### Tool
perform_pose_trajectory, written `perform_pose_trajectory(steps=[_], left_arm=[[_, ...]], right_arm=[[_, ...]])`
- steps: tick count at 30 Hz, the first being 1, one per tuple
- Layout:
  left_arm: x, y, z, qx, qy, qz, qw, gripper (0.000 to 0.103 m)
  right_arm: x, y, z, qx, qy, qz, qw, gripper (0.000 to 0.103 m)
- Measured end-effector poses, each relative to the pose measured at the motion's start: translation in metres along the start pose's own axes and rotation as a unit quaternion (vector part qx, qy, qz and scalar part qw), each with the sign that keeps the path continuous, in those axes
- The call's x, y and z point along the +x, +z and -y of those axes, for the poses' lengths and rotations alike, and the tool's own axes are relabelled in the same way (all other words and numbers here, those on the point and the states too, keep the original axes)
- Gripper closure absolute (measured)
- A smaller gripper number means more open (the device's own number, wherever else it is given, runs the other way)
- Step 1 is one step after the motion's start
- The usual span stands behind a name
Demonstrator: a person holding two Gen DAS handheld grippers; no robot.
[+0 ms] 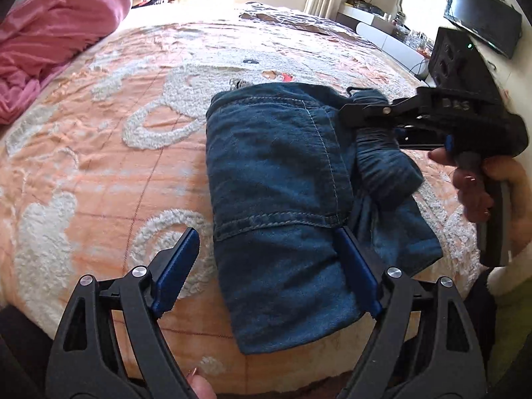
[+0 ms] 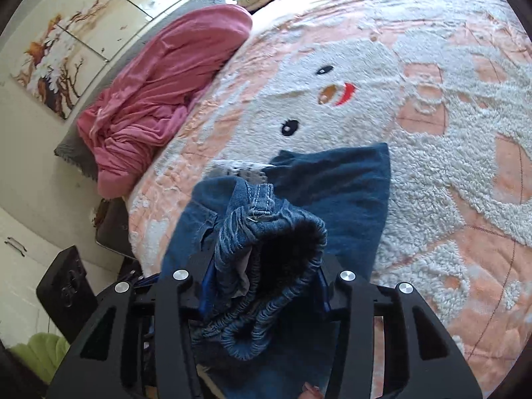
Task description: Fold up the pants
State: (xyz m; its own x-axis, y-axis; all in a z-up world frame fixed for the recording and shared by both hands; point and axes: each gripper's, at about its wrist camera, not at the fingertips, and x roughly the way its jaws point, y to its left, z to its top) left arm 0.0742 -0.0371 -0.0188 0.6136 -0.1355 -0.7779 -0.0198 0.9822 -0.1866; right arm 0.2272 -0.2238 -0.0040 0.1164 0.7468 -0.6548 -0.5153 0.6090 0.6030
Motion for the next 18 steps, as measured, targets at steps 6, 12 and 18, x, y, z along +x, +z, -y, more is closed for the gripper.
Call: perform_pose_trajectory(steps=[6,12,18], left_arm=[[-0.012,-0.009,0.007,0.005,-0.007,0.001,1.0,0.027],[-0.043,-0.01,0.005,0.018,-0.02,0.037,0.9989,0.027],[-0.04,-0.014,0.02,0.045,-0.062,0.013,0.997,0.047]], right_arm=[[0.001,-0.002,0.004,0.009,-0.013,-0.003,1.0,0.049],[-0.041,0.007,-0.028,-0.048,-0.026,0.075,0.996,0.039],[0.001,0.03,-0.076,-0.136,-0.063,0.009,0.989,0.039]])
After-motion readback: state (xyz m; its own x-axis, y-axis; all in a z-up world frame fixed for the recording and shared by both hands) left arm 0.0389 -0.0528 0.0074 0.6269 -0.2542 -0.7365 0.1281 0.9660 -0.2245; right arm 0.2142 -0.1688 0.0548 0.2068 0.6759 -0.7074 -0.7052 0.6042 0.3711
